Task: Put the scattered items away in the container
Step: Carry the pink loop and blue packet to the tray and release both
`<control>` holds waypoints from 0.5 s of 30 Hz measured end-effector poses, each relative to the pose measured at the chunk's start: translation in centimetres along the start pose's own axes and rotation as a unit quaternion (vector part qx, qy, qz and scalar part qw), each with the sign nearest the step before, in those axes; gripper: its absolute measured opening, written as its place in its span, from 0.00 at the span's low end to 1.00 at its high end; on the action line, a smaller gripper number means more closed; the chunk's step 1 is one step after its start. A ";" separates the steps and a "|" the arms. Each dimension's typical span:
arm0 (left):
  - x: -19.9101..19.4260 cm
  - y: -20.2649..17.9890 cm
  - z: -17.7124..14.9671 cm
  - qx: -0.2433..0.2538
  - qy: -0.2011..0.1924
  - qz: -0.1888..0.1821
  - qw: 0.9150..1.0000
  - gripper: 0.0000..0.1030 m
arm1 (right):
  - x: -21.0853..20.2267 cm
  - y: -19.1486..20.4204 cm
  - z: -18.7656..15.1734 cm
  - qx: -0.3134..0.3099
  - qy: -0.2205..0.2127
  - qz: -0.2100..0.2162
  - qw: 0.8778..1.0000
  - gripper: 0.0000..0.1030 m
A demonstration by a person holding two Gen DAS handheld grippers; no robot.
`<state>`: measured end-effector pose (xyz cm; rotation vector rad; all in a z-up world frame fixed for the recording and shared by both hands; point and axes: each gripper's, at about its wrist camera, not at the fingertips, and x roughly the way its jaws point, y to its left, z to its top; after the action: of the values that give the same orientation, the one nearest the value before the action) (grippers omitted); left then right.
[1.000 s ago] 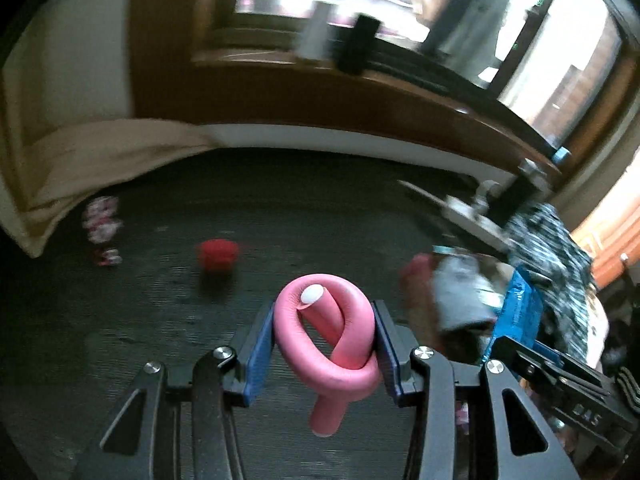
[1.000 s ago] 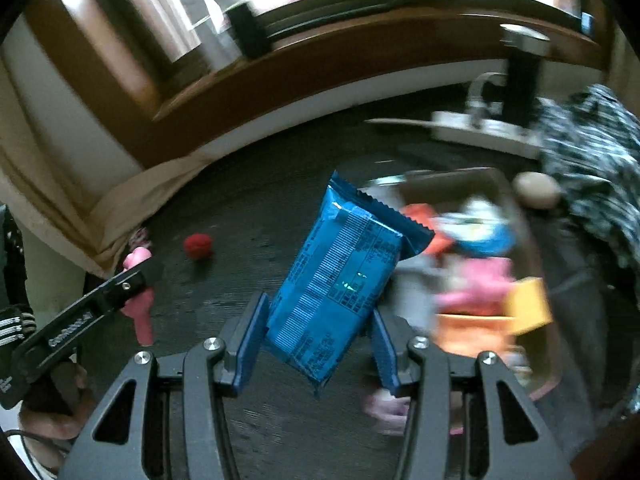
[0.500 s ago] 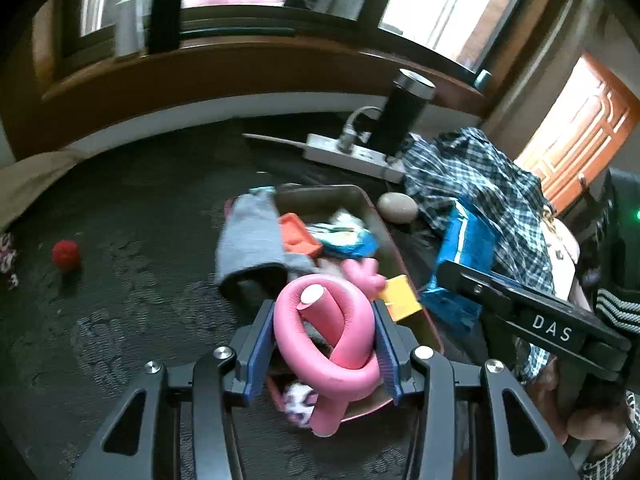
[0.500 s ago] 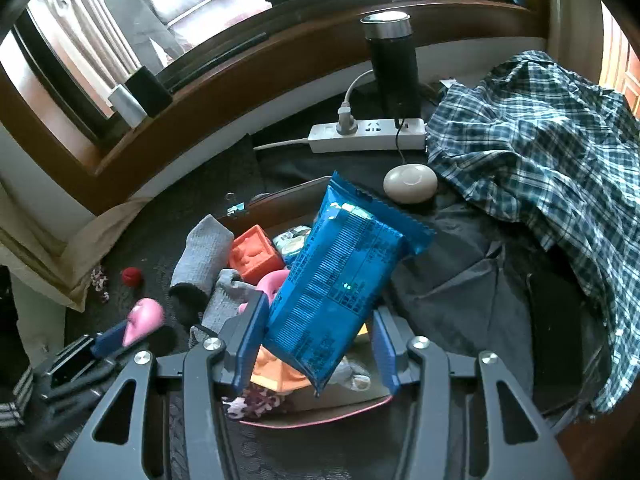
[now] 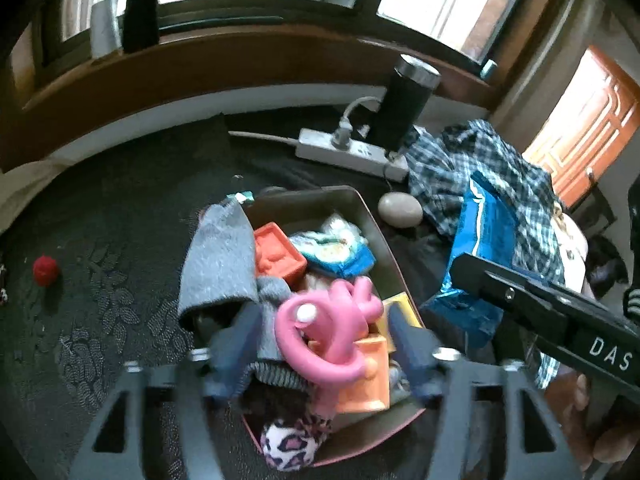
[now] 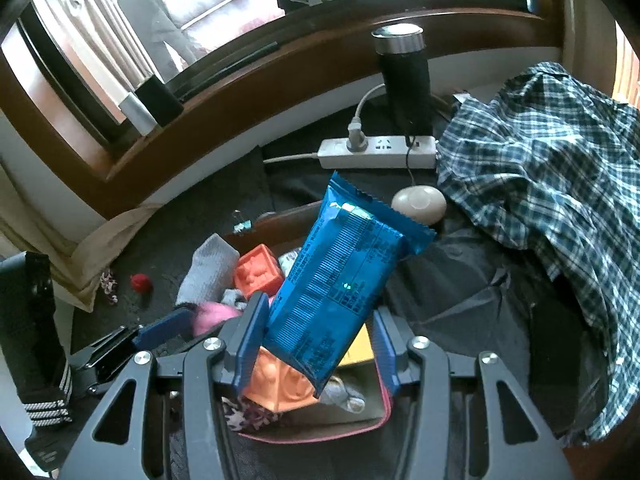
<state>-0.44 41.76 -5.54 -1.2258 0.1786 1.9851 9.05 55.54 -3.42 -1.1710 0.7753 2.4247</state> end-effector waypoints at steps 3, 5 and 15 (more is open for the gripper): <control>-0.6 0.5 0.4 -0.003 -0.009 0.000 1.000 0.72 | 0.3 0.2 0.6 -0.004 0.000 0.003 1.000 0.51; -0.9 0.9 0.5 -0.005 -0.012 0.006 1.000 0.72 | 0.8 0.6 1.1 -0.008 0.002 0.006 1.000 0.51; -4.0 5.5 0.1 -0.053 -0.026 0.043 0.997 0.72 | 6.6 4.2 3.1 -0.057 0.045 0.016 0.997 0.52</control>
<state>-3.30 35.91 -3.74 -1.2499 0.1023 2.1232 1.02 54.53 -5.76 -1.3279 0.6932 2.4859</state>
